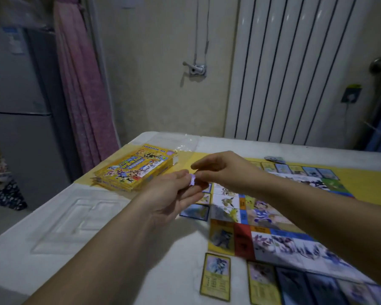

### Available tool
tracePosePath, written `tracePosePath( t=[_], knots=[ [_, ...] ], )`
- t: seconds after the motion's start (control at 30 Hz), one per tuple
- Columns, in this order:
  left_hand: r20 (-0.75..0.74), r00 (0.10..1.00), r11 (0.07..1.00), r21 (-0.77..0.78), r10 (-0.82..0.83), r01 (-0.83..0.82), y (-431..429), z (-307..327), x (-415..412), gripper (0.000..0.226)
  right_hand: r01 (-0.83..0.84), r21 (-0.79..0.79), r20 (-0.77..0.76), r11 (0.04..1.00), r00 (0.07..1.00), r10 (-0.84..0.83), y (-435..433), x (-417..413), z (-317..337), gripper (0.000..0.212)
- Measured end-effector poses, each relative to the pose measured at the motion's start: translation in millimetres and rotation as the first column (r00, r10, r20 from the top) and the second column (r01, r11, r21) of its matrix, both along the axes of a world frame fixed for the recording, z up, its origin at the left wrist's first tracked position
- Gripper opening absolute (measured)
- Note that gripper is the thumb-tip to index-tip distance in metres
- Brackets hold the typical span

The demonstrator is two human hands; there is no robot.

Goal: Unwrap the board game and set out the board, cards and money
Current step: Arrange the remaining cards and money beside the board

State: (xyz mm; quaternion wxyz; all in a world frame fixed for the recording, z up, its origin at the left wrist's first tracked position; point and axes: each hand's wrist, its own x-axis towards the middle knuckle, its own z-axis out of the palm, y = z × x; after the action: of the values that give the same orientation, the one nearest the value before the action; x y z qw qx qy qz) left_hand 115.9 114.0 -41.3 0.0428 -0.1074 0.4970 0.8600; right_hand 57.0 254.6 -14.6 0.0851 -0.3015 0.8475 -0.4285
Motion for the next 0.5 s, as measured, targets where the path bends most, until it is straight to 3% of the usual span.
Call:
tracePosePath(
  t=[0.13,0.37,0.5],
  knots=[
    [-0.029,0.981,0.981,0.0,-0.192,0.192,44,17,15,0.025,0.01,-0.026,-0.096,1.0,0.995,-0.013,50,26,7,0.022],
    [-0.05,0.933,0.931,0.063,-0.356,0.359,145,34,22,0.023,0.222,-0.068,-0.341,0.973,0.911,-0.232,151,61,21,0.016],
    [-0.077,0.855,0.853,0.069,-0.513,0.518,215,42,28,0.026,0.298,-0.095,-0.338,0.95,0.888,-0.312,222,90,34,0.022]
  ],
)
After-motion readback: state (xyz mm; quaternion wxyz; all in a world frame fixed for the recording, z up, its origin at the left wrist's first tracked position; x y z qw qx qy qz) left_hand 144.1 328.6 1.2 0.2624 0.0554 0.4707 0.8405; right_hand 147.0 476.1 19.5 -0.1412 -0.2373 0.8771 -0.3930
